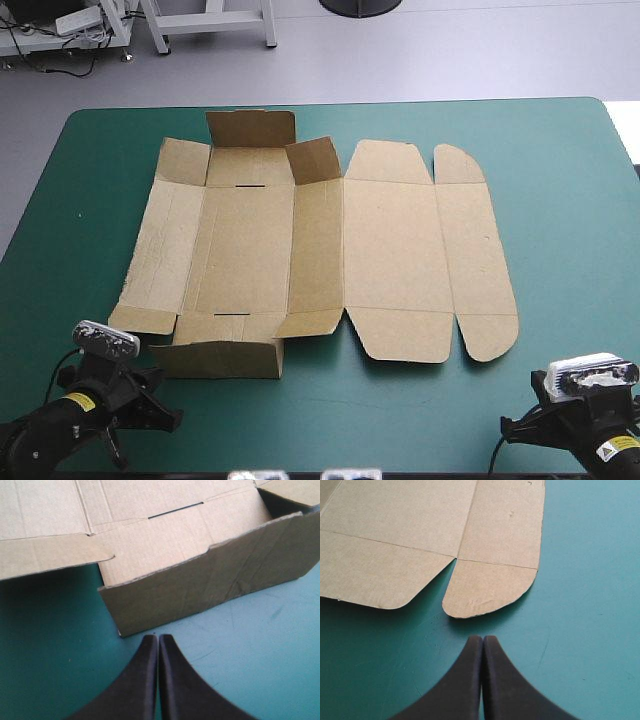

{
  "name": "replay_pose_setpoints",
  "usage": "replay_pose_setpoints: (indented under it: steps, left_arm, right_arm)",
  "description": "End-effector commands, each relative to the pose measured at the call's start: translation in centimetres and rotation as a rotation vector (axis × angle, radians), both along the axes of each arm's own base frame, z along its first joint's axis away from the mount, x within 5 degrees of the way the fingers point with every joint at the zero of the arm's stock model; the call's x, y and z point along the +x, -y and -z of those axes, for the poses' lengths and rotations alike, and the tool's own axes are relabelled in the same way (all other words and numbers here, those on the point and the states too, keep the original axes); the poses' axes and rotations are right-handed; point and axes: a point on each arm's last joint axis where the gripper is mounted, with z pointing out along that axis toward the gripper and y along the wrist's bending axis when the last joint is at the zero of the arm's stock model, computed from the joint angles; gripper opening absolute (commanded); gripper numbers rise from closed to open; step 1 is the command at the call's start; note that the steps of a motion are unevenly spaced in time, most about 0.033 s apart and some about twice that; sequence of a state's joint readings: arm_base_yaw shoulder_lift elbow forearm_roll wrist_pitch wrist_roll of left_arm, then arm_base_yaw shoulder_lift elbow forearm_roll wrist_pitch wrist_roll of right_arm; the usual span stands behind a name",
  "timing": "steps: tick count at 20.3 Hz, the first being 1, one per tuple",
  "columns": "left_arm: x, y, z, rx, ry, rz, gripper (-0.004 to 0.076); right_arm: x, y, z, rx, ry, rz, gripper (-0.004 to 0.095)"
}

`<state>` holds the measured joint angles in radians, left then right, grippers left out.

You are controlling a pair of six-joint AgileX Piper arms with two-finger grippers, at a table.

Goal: Fold the box

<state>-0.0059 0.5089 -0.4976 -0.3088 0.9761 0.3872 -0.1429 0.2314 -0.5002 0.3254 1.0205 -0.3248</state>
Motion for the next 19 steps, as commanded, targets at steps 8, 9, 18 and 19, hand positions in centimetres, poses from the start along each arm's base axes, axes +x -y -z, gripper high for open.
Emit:
replay_pose_setpoints:
  steps: [8,9,18,19]
  left_arm:
    - [0.4,0.0,-1.0,-0.002,0.059,-0.006,-0.0005]
    - [0.4,0.0,-1.0,-0.002,0.057,-0.005,-0.0005]
    - [-0.3,0.1,-7.6,0.003,0.178,0.027,-0.0004]
    - [0.0,0.2,-8.5,0.003,0.188,0.03,-0.0004]
  right_arm:
    - [0.4,0.0,-1.1,0.011,0.068,0.007,-0.0025]
    - [0.4,0.0,-1.1,0.011,0.068,0.007,-0.0025]
    - [0.4,0.0,-1.1,0.009,0.072,0.009,-0.0024]
    - [0.4,0.0,-1.2,0.009,0.079,0.011,-0.0024]
